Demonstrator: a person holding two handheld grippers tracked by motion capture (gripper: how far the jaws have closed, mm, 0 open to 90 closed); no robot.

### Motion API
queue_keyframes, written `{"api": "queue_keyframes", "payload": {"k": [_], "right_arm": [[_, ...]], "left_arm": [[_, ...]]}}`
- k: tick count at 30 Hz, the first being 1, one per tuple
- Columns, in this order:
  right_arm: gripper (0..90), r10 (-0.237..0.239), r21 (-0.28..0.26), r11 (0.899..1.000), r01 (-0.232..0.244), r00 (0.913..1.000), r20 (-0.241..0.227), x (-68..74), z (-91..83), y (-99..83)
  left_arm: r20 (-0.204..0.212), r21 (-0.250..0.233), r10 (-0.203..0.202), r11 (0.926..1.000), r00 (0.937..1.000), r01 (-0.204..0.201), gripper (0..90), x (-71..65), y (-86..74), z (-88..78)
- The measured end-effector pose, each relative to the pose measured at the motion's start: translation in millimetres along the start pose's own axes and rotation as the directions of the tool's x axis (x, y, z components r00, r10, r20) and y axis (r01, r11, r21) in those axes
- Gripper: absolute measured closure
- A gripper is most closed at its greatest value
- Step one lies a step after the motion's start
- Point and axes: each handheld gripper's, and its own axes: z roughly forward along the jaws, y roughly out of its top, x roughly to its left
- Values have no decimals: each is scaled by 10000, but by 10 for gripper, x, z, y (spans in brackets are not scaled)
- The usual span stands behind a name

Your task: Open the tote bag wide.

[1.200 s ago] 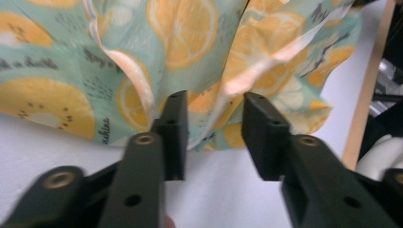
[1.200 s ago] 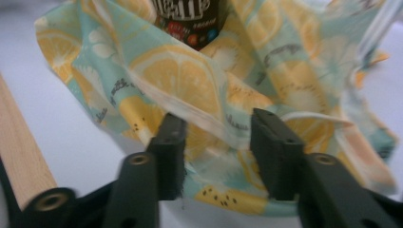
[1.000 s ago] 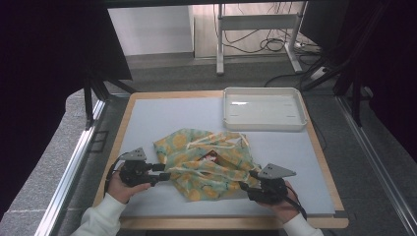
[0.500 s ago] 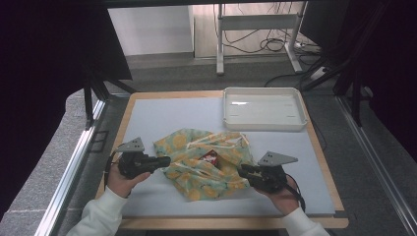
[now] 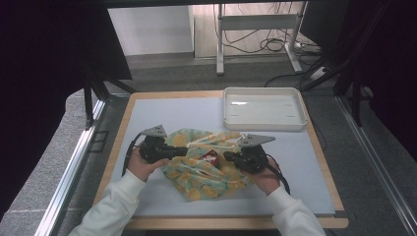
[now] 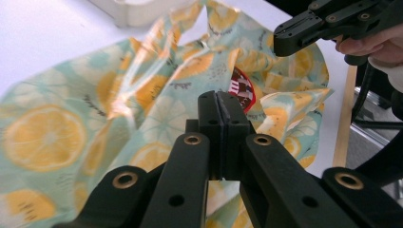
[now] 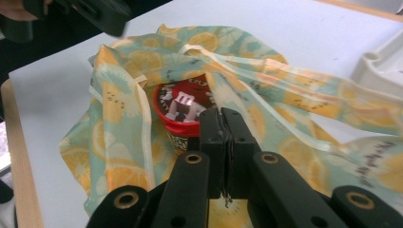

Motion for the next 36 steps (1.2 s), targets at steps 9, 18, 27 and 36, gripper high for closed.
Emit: {"api": "queue_keyframes", "payload": {"k": [9,18,27,36], "right_arm": [[872,43,176,9998,-34,9984,-560,146,10,-71],[872,-348,713,9964,449,9899,-1375,416,157,-124],[873,-29,1791,9833,317,9874,-1585,456,395,-364],[873,-263,2383,9678,806,9745,-2227,727,459,-575]], "left_arm": [[44,292,-213,9993,9998,212,900,12,-116,81],[76,549,-132,9984,9999,127,900,18,-90,201],[-6,658,-110,9978,9999,110,900,0,-100,228],[1,753,-114,9971,9999,114,900,4,-135,237]]}}
